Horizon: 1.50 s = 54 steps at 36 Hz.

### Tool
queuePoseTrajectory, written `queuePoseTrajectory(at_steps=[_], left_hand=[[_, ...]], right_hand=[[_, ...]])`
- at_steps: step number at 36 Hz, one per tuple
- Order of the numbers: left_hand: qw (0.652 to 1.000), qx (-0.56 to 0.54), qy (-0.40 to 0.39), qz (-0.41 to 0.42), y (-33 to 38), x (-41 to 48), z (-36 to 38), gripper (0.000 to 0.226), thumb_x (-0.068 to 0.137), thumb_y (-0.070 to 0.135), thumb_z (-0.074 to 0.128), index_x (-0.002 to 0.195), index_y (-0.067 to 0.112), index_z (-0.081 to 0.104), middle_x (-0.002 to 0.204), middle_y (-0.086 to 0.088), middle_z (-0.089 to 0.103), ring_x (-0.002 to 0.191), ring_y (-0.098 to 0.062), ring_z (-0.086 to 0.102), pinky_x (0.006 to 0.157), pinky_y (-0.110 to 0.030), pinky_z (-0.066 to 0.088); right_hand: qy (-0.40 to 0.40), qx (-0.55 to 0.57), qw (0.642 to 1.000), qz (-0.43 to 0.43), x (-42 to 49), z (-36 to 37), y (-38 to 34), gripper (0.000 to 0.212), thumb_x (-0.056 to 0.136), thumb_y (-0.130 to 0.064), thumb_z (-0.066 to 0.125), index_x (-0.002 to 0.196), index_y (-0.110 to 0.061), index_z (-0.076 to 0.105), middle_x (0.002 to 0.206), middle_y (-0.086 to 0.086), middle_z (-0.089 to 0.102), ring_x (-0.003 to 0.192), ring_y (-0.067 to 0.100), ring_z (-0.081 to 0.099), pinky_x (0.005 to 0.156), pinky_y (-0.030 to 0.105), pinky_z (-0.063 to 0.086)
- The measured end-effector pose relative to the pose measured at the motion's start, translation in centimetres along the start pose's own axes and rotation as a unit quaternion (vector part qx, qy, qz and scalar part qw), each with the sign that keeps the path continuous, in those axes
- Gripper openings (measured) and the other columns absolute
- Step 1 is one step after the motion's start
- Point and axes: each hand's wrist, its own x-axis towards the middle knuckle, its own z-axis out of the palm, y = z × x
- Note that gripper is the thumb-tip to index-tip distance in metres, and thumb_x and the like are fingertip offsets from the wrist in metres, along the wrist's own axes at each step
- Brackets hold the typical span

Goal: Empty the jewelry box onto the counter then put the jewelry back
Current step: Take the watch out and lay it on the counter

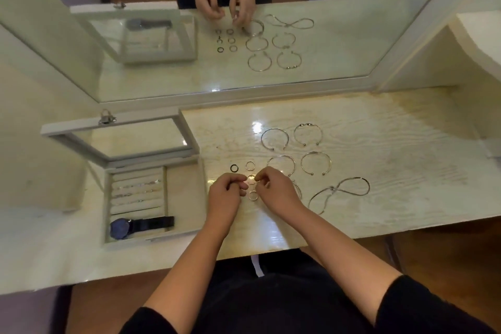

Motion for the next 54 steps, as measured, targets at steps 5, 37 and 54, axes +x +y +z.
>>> queuePoseTrajectory(at_steps=[5,37,54], left_hand=[[1.000,-0.006,0.029,-0.008,-0.8,0.0,-3.8,0.039,0.085,-0.006,0.036,0.075,0.021,0.062,0.069,0.002,0.059,0.058,-0.004,0.055,0.061,-0.014,0.045],[0.960,-0.045,0.273,-0.039,-4.8,-0.1,-19.8,0.035,0.084,-0.003,0.039,0.071,0.023,0.059,0.067,0.003,0.059,0.066,-0.010,0.053,0.061,-0.021,0.042],[0.964,-0.065,0.252,-0.052,-5.8,-0.1,-22.3,0.032,0.084,-0.006,0.037,0.076,0.014,0.059,0.069,0.001,0.060,0.066,-0.008,0.057,0.051,-0.002,0.041]], right_hand=[[-0.030,-0.002,0.999,-0.034,-0.3,3.0,-2.6,0.015,0.084,-0.007,0.051,0.095,-0.012,0.060,0.087,-0.003,0.056,0.075,0.011,0.049,0.063,0.021,0.034],[-0.238,-0.204,0.929,-0.194,-0.7,16.0,-12.6,0.023,0.084,-0.016,0.059,0.106,-0.009,0.060,0.106,0.010,0.059,0.094,0.023,0.058,0.083,0.033,0.048],[-0.201,-0.411,0.841,-0.290,-0.7,18.8,-13.4,0.033,0.084,-0.025,0.058,0.109,-0.004,0.053,0.113,0.013,0.051,0.103,0.031,0.051,0.068,0.031,0.034]])
